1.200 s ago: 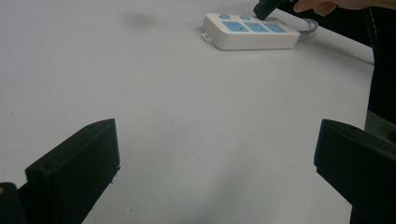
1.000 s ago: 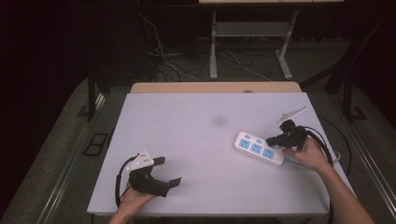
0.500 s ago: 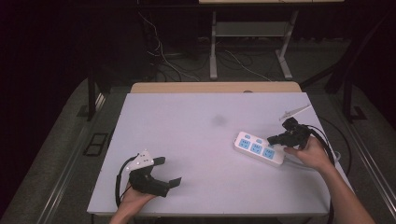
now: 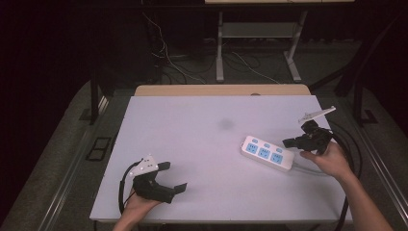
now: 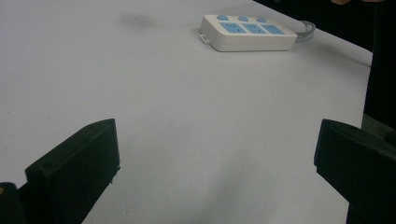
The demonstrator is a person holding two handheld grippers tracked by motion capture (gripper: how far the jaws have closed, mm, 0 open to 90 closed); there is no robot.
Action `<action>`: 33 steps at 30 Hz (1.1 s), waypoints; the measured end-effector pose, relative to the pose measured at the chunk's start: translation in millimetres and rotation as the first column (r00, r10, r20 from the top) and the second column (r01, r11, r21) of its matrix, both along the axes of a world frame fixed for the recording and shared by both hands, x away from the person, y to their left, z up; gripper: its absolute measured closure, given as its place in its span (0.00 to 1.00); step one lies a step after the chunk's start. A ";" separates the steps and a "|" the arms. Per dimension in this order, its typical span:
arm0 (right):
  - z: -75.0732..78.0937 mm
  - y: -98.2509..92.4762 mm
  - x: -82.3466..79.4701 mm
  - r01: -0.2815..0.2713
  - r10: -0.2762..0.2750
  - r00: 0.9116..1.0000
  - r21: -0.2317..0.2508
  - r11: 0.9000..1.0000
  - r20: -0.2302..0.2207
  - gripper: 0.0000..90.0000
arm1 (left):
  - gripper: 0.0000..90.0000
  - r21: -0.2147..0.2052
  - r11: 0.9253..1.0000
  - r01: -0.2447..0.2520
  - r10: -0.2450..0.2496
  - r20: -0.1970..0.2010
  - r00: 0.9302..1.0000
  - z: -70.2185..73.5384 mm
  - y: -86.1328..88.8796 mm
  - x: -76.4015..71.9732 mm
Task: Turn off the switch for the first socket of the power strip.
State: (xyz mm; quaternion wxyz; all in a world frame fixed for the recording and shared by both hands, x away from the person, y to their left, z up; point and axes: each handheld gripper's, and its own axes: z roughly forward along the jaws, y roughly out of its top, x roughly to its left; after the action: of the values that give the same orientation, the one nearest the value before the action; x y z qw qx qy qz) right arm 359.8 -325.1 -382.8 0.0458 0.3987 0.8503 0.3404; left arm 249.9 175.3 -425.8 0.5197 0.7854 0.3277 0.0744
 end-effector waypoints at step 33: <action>12.1 -10.4 -66.8 0.121 -0.129 0.991 0.151 0.981 0.046 0.15 | 0.00 -0.008 1.000 0.001 -0.001 -0.002 1.000 0.5 -1.2 0.1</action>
State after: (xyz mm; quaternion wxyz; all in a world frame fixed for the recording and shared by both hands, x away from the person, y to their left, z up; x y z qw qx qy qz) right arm 293.1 -335.5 -370.7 0.0611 0.4441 0.7944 0.4098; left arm 250.0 174.2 -425.3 0.5227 0.7835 0.3282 0.0719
